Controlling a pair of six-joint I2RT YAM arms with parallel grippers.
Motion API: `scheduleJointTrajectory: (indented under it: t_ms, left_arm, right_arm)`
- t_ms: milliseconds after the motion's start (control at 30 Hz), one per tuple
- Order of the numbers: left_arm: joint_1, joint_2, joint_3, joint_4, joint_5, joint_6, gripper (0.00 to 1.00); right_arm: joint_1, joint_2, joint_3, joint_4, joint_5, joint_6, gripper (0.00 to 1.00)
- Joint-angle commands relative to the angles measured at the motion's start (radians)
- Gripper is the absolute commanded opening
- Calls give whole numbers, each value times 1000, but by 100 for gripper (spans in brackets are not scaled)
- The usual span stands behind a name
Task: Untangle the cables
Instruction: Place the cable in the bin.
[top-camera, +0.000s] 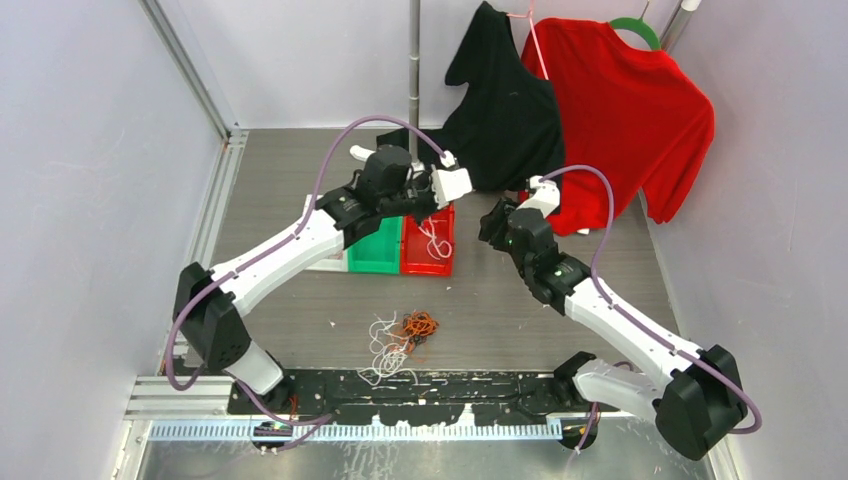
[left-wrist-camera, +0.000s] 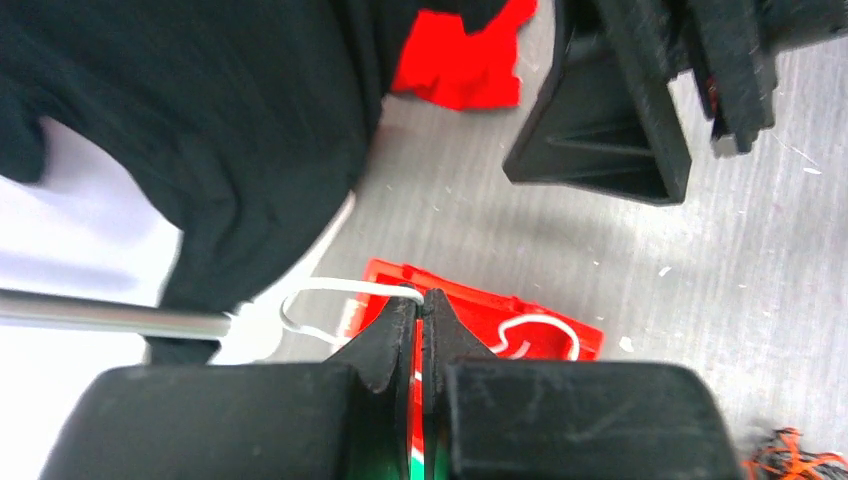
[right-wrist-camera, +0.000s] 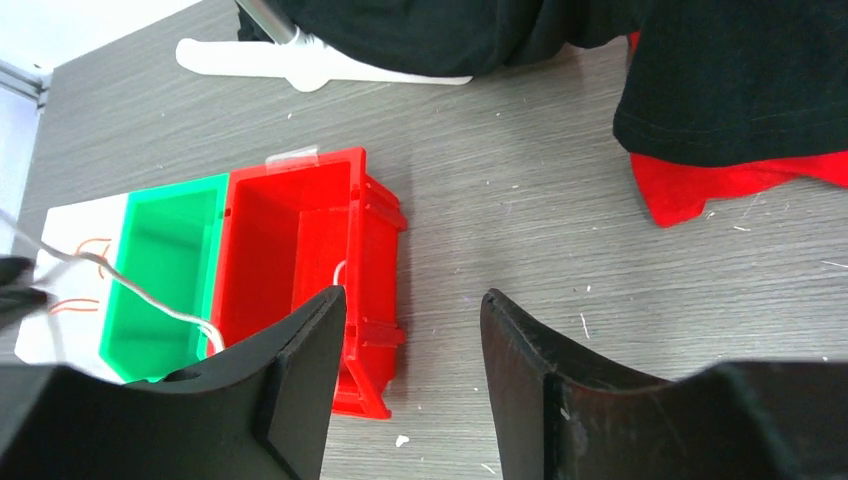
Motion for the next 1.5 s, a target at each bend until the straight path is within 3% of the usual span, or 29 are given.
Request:
scheduleJointTrajectory:
  t_ms: [0,133,367,633,900,933,1067,1333,1467]
  left_arm:
    - [4,38,38,-79,8,-149,0]
    - [32,109,108,-153,44,-230,0]
    - [64,206,165,-213,49,-167,0]
    - [83,297,186,-169,-71,8,0]
    - [85,401,311,-365,-54,34,0]
    - [85,411,322,-369,-66,45,3]
    - [100,439,398,-432,-56,93,33]
    - [137,493,657,-686,70,115,80]
    - [180,474,724,-830,149,123,85]
  right_arm:
    - [-8,-47,3,32,31,21,57]
    - [-9,-54,-12,38,29,37,56]
    - [-13,-34,-25,68,28,43,55]
    - [-22,-12,-18,87,19,40,50]
    - [-29,-21,-19,74,18,45,48]
    - [-29,-23,-19,74,13,45,48]
    - [-29,-28,-16,61,6,52,50]
    - [-29,-47,-29,46,-14,75,50]
    - [-28,-35,-27,38,-73,65,50]
